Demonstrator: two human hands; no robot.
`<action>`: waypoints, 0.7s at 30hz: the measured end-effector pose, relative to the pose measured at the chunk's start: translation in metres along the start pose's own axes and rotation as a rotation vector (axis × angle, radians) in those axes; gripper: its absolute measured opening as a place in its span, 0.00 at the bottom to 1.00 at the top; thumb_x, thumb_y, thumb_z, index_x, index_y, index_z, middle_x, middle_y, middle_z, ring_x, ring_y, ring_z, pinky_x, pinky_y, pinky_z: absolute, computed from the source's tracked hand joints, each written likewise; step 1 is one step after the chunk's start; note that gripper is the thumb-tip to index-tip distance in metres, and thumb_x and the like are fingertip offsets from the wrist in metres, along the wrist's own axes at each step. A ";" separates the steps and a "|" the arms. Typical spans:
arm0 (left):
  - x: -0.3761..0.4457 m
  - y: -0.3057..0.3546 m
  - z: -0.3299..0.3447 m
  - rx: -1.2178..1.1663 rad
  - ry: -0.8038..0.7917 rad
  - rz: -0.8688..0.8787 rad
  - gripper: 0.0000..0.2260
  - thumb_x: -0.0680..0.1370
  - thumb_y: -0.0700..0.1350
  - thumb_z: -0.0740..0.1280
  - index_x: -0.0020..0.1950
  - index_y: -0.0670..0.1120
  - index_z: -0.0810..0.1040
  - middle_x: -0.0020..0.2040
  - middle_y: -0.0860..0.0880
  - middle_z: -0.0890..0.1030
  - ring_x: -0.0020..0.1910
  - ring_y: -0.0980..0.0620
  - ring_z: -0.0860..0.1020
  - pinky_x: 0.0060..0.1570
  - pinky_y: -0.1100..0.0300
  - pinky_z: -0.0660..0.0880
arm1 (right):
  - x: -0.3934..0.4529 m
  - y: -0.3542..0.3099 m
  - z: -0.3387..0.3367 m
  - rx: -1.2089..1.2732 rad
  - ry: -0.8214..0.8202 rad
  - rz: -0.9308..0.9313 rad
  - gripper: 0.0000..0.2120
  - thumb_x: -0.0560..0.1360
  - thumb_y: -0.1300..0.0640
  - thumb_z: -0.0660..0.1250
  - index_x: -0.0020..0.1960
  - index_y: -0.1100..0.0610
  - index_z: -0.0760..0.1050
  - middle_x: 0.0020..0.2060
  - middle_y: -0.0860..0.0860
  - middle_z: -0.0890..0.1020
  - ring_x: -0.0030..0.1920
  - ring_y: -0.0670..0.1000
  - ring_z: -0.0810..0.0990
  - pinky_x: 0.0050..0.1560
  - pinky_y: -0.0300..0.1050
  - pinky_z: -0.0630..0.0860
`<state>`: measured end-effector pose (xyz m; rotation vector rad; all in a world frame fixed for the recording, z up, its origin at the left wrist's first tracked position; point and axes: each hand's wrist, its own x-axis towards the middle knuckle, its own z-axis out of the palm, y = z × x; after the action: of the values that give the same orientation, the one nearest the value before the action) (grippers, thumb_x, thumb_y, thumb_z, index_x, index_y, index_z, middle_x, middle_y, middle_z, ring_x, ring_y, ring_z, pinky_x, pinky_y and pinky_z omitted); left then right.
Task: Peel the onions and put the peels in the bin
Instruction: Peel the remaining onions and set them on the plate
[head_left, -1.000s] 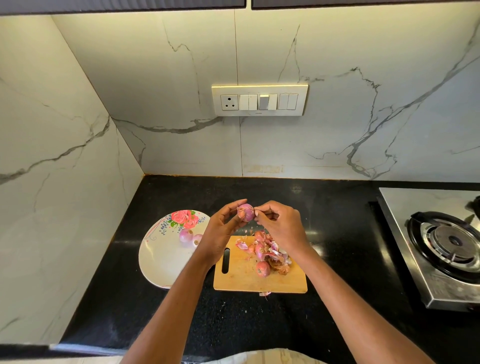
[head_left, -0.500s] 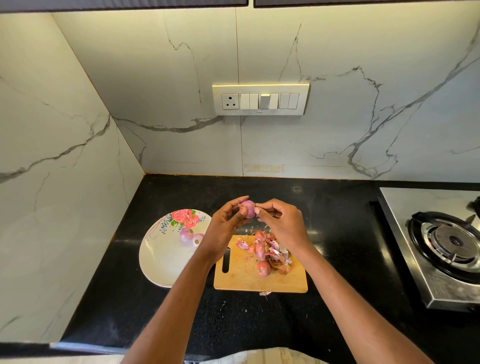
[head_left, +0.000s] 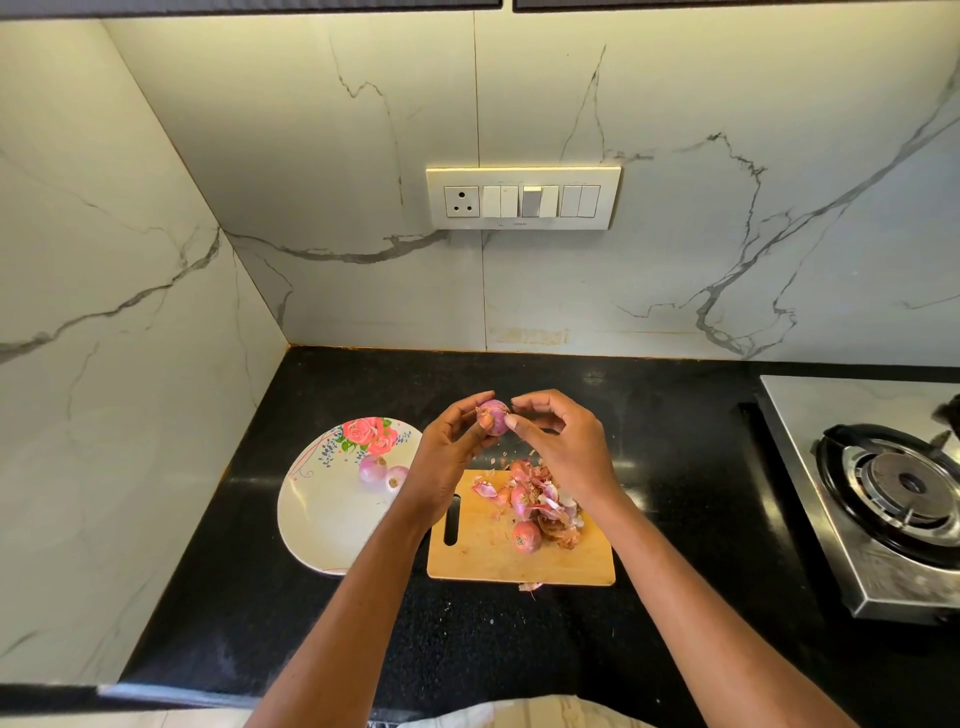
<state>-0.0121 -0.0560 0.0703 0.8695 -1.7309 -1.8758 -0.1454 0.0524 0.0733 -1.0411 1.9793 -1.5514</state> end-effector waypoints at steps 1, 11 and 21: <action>0.000 0.000 0.000 0.012 0.001 0.003 0.23 0.75 0.54 0.70 0.69 0.52 0.77 0.64 0.50 0.82 0.65 0.49 0.79 0.70 0.45 0.73 | 0.000 0.000 0.001 -0.007 0.020 -0.004 0.12 0.74 0.52 0.76 0.57 0.51 0.82 0.49 0.42 0.85 0.50 0.39 0.83 0.50 0.31 0.79; 0.002 -0.005 -0.001 0.096 -0.010 0.036 0.16 0.79 0.49 0.70 0.67 0.55 0.77 0.63 0.53 0.82 0.64 0.54 0.79 0.67 0.54 0.75 | -0.002 -0.003 0.003 -0.082 0.045 0.031 0.18 0.74 0.56 0.77 0.58 0.52 0.72 0.43 0.43 0.86 0.42 0.38 0.84 0.43 0.29 0.79; -0.003 -0.001 -0.001 -0.006 -0.014 0.010 0.16 0.80 0.47 0.66 0.68 0.52 0.76 0.65 0.48 0.80 0.64 0.50 0.80 0.67 0.51 0.76 | -0.001 0.013 -0.002 -0.163 0.101 0.094 0.16 0.74 0.60 0.76 0.55 0.51 0.72 0.42 0.41 0.82 0.42 0.39 0.82 0.39 0.28 0.77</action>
<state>-0.0088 -0.0541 0.0696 0.8462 -1.7341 -1.8838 -0.1504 0.0554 0.0618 -0.9320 2.2215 -1.4380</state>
